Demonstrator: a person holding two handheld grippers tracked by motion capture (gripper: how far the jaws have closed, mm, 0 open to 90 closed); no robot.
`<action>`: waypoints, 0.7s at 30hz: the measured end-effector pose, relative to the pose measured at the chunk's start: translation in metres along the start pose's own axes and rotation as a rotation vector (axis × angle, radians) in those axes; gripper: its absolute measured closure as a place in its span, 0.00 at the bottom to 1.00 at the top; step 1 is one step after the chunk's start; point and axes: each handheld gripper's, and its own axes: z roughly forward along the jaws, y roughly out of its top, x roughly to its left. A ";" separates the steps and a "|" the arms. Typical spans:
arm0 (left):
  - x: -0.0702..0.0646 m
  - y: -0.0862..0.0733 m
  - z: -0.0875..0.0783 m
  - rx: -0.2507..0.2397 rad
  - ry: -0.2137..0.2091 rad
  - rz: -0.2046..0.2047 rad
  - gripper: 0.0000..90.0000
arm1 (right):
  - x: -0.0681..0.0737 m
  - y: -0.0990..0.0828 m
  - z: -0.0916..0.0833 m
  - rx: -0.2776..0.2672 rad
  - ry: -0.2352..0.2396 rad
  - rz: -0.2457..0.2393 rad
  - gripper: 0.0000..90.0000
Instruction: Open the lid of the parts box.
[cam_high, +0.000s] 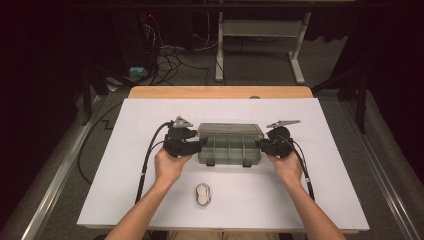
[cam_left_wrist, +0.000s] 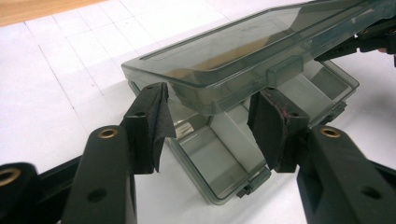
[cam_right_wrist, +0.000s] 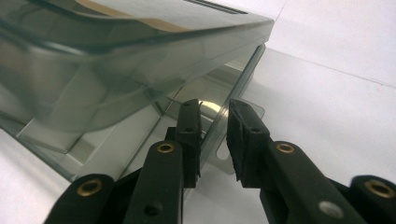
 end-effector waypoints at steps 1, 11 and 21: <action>0.000 0.001 0.001 0.002 0.003 -0.002 0.53 | 0.000 0.001 0.001 0.003 -0.001 0.003 0.83; -0.002 0.009 0.007 -0.014 0.009 -0.004 0.53 | -0.004 0.005 0.003 0.029 0.010 0.006 0.83; 0.000 0.024 0.017 -0.032 0.019 -0.024 0.54 | -0.005 0.005 0.003 0.033 0.020 0.011 0.83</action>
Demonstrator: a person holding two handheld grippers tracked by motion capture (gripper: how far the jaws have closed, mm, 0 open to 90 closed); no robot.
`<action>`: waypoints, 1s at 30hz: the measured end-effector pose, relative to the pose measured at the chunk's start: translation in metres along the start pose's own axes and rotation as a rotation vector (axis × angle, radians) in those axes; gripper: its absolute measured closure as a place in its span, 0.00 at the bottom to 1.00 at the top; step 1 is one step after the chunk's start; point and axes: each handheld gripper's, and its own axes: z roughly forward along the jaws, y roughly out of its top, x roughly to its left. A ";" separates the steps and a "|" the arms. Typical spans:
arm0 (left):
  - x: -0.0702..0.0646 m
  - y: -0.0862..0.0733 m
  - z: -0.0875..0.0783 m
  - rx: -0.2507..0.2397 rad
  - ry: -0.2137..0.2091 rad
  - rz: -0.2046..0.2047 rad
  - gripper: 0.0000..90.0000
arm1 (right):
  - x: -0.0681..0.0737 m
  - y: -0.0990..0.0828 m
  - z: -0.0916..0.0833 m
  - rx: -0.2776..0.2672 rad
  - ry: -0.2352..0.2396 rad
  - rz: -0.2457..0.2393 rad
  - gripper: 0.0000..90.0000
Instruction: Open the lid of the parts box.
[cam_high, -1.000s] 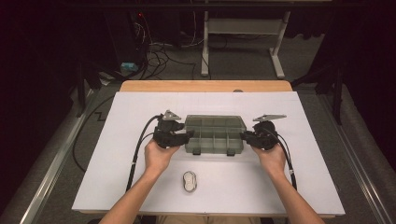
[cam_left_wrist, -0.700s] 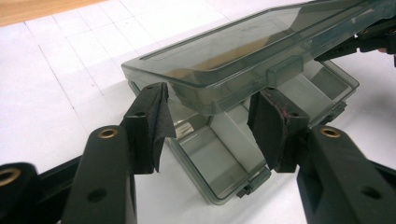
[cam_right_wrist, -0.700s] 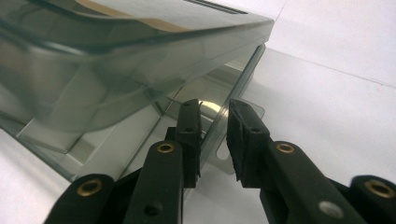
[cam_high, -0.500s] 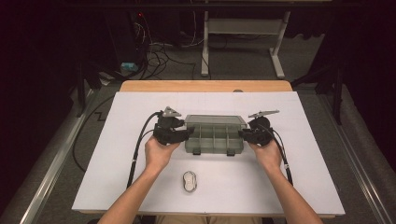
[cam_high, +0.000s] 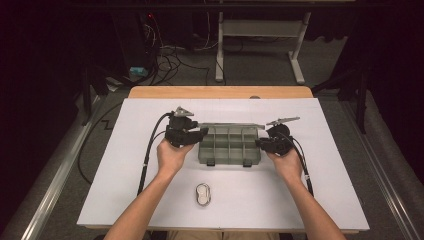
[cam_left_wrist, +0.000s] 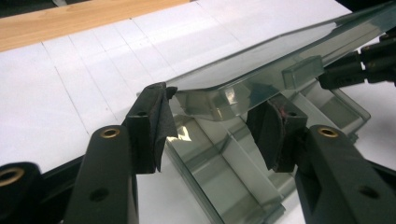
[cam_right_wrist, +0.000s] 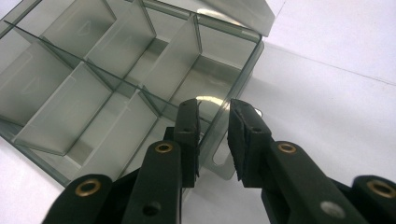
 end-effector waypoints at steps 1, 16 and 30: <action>0.001 0.001 0.002 0.000 0.004 0.004 0.54 | 0.000 0.000 0.000 0.000 0.001 0.000 0.83; 0.008 0.011 0.018 -0.010 -0.001 -0.042 0.59 | -0.002 0.001 0.000 0.008 0.013 0.001 0.83; 0.015 0.017 0.035 -0.023 0.017 -0.043 0.63 | -0.002 0.001 0.000 0.011 0.013 -0.011 0.83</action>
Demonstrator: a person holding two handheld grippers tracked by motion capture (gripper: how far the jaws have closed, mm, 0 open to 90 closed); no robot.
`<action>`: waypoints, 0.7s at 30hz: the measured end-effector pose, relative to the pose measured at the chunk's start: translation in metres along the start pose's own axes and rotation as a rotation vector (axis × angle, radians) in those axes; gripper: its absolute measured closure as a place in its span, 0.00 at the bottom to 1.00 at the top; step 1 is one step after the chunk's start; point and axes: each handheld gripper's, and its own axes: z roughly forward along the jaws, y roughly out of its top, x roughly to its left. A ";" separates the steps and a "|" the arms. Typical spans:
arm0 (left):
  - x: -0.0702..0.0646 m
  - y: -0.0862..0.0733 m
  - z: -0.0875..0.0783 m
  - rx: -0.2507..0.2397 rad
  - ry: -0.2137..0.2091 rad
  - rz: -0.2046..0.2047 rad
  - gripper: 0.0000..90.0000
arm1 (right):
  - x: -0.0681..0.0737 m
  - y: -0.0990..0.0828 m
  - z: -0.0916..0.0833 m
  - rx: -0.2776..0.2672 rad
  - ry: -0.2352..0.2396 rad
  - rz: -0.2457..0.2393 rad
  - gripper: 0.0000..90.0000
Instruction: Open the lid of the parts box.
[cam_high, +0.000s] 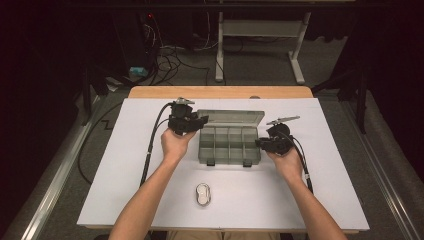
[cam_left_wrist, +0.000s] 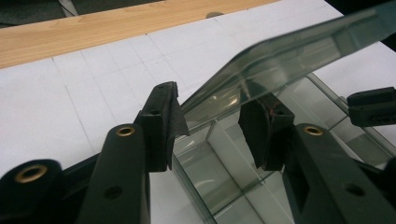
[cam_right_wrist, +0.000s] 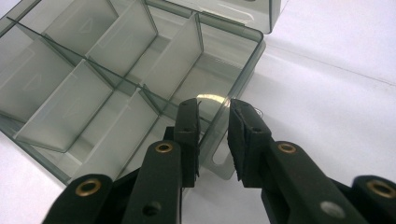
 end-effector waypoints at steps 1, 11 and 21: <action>0.001 0.000 0.001 0.001 0.004 -0.001 0.63 | 0.000 0.000 0.000 0.000 0.000 -0.001 0.83; 0.010 -0.001 0.015 0.009 0.021 -0.041 0.65 | 0.000 0.000 0.000 0.004 0.001 -0.003 0.83; 0.020 -0.004 0.030 0.015 0.051 -0.068 0.67 | 0.000 0.001 0.000 0.008 0.001 -0.002 0.83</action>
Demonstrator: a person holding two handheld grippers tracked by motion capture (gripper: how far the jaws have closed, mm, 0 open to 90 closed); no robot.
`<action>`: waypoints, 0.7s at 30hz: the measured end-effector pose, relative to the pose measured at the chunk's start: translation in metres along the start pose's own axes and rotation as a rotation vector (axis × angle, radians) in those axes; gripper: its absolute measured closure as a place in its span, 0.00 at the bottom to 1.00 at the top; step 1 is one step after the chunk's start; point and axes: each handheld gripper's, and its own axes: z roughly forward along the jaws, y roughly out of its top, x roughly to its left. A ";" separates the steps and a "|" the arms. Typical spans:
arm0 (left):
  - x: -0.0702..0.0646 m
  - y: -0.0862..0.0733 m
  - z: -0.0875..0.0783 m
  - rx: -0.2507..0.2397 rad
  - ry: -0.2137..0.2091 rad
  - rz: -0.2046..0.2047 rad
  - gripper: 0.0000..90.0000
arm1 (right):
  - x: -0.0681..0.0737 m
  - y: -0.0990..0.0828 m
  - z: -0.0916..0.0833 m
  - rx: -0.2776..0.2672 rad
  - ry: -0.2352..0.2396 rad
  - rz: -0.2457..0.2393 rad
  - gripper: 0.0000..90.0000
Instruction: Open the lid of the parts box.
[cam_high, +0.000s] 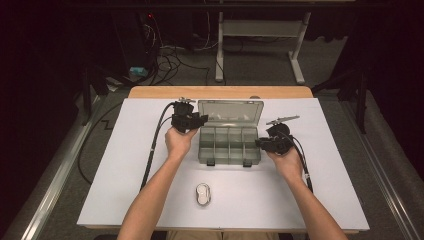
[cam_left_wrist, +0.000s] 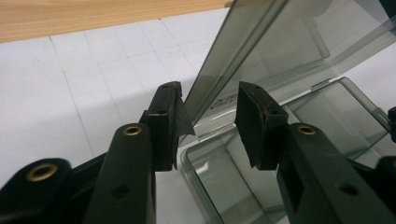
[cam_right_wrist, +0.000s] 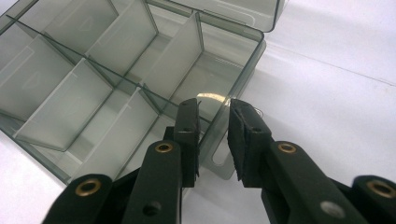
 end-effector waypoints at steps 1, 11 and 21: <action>0.001 -0.001 0.002 0.004 0.003 -0.004 0.68 | 0.000 0.000 0.000 0.000 0.001 0.001 0.83; 0.009 -0.006 0.017 0.030 0.049 -0.002 0.71 | 0.000 0.000 0.000 0.001 0.001 0.001 0.83; 0.014 -0.014 0.028 0.057 0.087 0.002 0.72 | 0.000 0.000 0.000 0.000 0.000 0.002 0.83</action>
